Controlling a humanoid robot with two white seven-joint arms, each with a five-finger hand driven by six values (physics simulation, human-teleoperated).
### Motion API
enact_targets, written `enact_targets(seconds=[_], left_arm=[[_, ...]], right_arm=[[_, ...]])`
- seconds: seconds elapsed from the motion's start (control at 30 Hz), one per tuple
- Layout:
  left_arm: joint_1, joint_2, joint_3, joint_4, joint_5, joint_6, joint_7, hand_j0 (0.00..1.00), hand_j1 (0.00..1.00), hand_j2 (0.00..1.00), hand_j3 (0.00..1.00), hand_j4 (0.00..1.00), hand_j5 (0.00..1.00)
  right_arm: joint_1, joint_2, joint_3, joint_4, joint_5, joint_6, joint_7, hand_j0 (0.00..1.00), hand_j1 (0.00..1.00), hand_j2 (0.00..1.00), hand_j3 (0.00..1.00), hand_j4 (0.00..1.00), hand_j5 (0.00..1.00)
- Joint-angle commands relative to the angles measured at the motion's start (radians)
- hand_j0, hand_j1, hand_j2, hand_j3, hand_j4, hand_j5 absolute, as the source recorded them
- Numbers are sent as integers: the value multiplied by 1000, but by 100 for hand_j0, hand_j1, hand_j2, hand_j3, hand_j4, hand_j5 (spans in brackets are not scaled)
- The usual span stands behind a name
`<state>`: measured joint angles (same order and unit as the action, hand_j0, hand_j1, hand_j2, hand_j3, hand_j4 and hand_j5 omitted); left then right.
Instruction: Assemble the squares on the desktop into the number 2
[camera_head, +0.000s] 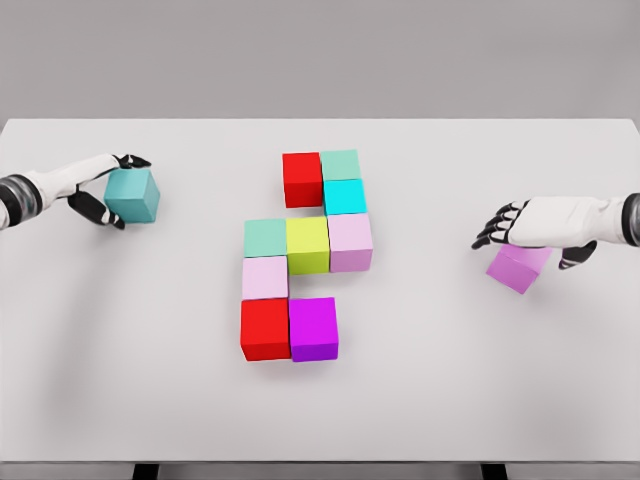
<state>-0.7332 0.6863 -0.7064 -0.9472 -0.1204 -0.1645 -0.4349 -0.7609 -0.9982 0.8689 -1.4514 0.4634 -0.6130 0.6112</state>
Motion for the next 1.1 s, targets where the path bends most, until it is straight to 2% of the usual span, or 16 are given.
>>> enact_targets(seconds=[0.0,0.1,0.2,0.43,0.53,0.63,0.73,0.93,1.07], left_arm=[[0,-1,-4,2,-8,-4,-1,76,76,76,76,76,76],[-2,1,-4,2,-5,-10,-1,70,70,70,70,70,70],[-2,-1,-1,1,-1,-13,-1,67,67,67,67,67,67],[-32,-10,-5,-7,36,-20,-30,66,66,66,66,66,66],[-66,-54,-5,-7,39,-7,-97,66,66,66,66,66,66],[-80,-83,-2,4,53,-4,-99,66,66,66,66,66,66],[-115,-136,-5,48,61,31,-99,66,66,66,66,66,66],[-160,-254,-5,130,56,63,-99,66,66,66,66,66,66],[-178,-281,-5,142,59,80,-99,66,66,66,66,66,66]], right_arm=[[0,0,-1,0,0,2,0,100,100,100,100,100,100],[0,0,-1,0,0,2,0,97,97,97,97,97,97],[0,1,-1,0,0,2,0,84,84,84,84,84,84],[2,1,16,-3,1,2,0,80,80,80,80,80,80],[2,0,16,-3,1,2,0,76,76,76,76,76,76],[2,0,13,-4,1,2,0,73,73,73,73,73,73],[2,0,12,-6,-3,2,0,66,66,66,66,66,66],[0,0,2,-6,-14,2,0,65,65,65,65,65,65],[-2,-2,-2,-6,-60,2,0,65,65,65,65,65,65]])
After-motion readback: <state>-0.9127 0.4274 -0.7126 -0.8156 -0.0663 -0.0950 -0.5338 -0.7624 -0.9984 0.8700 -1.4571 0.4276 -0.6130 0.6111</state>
